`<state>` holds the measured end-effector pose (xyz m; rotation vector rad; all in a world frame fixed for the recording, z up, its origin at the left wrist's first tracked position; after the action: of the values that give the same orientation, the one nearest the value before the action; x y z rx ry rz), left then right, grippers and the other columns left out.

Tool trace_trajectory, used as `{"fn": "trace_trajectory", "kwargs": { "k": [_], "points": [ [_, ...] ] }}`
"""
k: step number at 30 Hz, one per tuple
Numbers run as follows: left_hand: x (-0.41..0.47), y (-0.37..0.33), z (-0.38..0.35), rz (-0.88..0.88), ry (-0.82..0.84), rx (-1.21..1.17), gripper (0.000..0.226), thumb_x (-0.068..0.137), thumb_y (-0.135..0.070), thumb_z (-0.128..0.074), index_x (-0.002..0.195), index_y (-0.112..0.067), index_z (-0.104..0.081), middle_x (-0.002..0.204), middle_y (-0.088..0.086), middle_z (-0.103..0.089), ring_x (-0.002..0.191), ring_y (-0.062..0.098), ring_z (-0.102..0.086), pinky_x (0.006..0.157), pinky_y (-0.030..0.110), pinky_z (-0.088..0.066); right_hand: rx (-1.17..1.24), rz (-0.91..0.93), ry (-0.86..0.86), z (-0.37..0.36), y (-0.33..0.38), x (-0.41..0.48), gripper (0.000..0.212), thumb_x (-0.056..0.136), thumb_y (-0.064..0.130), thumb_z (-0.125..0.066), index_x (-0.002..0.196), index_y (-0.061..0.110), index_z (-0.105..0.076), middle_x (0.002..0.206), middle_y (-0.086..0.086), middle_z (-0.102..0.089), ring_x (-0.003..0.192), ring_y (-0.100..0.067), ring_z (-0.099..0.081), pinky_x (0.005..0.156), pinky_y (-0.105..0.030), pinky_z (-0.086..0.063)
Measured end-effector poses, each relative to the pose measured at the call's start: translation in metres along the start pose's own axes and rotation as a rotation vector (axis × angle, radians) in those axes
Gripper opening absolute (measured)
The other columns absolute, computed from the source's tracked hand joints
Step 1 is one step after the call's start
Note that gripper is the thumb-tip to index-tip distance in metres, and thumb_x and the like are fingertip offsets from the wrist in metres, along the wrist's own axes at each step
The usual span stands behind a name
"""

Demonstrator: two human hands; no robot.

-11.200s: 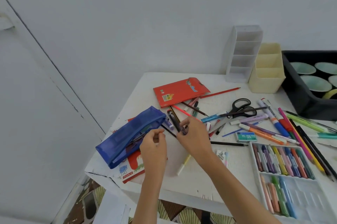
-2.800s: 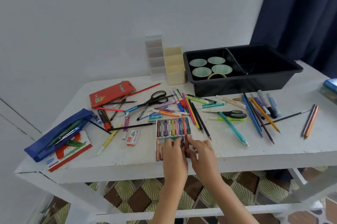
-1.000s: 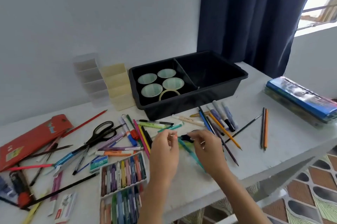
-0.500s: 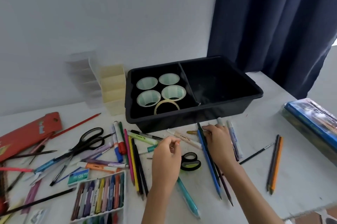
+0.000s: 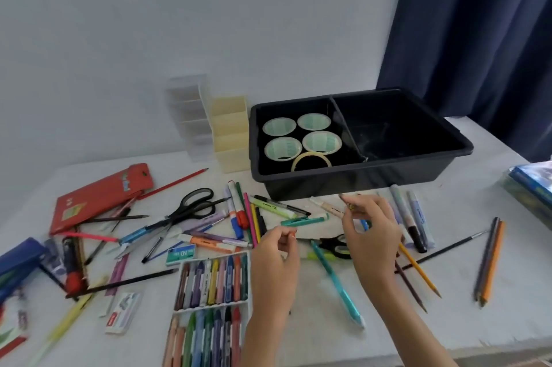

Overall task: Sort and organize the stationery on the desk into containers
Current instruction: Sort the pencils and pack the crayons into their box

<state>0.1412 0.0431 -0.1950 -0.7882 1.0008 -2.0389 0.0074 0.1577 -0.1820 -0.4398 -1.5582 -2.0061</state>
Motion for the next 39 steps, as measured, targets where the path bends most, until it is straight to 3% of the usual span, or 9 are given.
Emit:
{"fn": "trace_trajectory", "kwargs": {
  "k": [6,12,16,19,21,23,30,33,39],
  "points": [
    [-0.024,0.024,0.047,-0.004,-0.047,-0.043,0.015,0.092,-0.015,-0.055,0.099,-0.025,-0.064,0.089,-0.014,-0.063,0.084,0.001,-0.059,0.073,0.016,-0.048,0.110,-0.028,0.104,-0.026,0.046,-0.057,0.024,0.078,-0.005,-0.068,0.095,0.013,-0.068,0.090,0.006,-0.067,0.081,-0.005,-0.062,0.072,-0.014,-0.051],
    [-0.054,0.057,0.092,-0.019,0.016,0.052,0.021,0.092,-0.012,-0.055,0.103,-0.029,-0.062,0.099,-0.021,-0.059,0.089,-0.010,-0.053,0.073,0.004,-0.041,0.209,-0.096,0.201,-0.044,0.078,-0.117,0.024,0.082,-0.002,-0.066,0.099,0.015,-0.070,0.092,0.007,-0.070,0.082,-0.001,-0.065,0.072,-0.013,-0.052],
    [-0.070,0.078,0.106,-0.105,0.095,0.148,0.029,0.092,-0.016,-0.057,0.119,-0.024,-0.061,0.120,-0.014,-0.059,0.110,-0.005,-0.050,0.098,0.015,-0.040,0.178,-0.121,0.212,-0.043,0.086,-0.152,0.023,0.082,0.002,-0.068,0.100,0.016,-0.070,0.092,0.009,-0.071,0.081,-0.001,-0.066,0.073,-0.019,-0.055],
    [-0.081,0.086,0.106,-0.176,0.205,0.202,0.040,0.093,-0.035,-0.050,0.132,-0.027,-0.050,0.138,-0.020,-0.040,0.133,-0.002,-0.030,0.116,0.023,-0.019,0.178,-0.112,0.175,-0.037,0.097,-0.171,0.029,0.079,-0.002,-0.069,0.098,0.019,-0.069,0.090,0.010,-0.070,0.079,-0.001,-0.066,0.072,-0.015,-0.053],
    [-0.086,0.090,0.102,-0.212,0.273,0.258,0.051,0.090,-0.050,-0.041,0.138,-0.031,-0.041,0.141,-0.025,-0.023,0.136,-0.004,-0.011,0.113,0.017,0.005,0.153,-0.055,0.152,-0.033,0.104,-0.180,0.028,0.077,-0.005,-0.070,0.097,0.016,-0.070,0.089,0.009,-0.069,0.079,-0.002,-0.064,0.071,-0.016,-0.053],
    [-0.089,0.095,0.098,-0.231,0.298,0.280,0.055,0.091,-0.053,-0.039,0.141,-0.031,-0.034,0.143,-0.024,-0.016,0.139,-0.004,-0.002,0.110,0.016,0.013,0.090,-0.001,0.145,-0.031,0.107,-0.188,0.028,0.075,-0.005,-0.071,0.096,0.013,-0.071,0.090,0.007,-0.068,0.080,-0.002,-0.063,0.072,-0.015,-0.052],
    [-0.091,0.098,0.096,-0.282,0.264,0.354,0.066,0.087,-0.062,-0.017,0.144,-0.030,-0.019,0.148,-0.021,-0.008,0.141,0.002,0.005,0.113,0.026,0.015,-0.185,0.146,0.270,-0.041,0.101,-0.216,0.029,0.073,-0.006,-0.074,0.101,0.002,-0.071,0.097,-0.001,-0.065,0.092,-0.009,-0.058,0.087,-0.013,-0.046],
    [-0.094,0.104,0.090,-0.339,0.272,0.494,0.067,0.089,-0.058,0.001,0.146,-0.025,-0.011,0.151,-0.014,-0.003,0.144,0.011,0.008,0.117,0.035,0.012,-0.331,0.208,0.270,-0.044,0.102,-0.222,0.021,0.082,0.002,-0.067,0.102,0.003,-0.071,0.099,0.000,-0.067,0.093,-0.011,-0.047,0.082,-0.016,-0.043],
    [-0.096,0.112,0.082,-0.317,0.221,0.660,0.056,0.103,-0.039,-0.008,0.147,-0.010,-0.027,0.154,0.005,-0.025,0.142,0.022,-0.021,0.110,0.037,-0.012,-0.412,0.246,0.239,-0.044,0.100,-0.225,0.035,0.088,0.023,-0.046,0.103,0.006,-0.073,0.107,0.003,-0.070,0.090,-0.015,-0.046,0.072,-0.025,-0.050]
  ]
}}
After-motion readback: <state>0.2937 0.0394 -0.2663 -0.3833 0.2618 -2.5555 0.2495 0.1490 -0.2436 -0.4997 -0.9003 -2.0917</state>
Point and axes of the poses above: each hand's wrist, its own x-axis towards the middle knuckle, its own z-axis out of the back of the hand, y = z × x, the point moved 6 cm from there along x, towards the middle knuckle
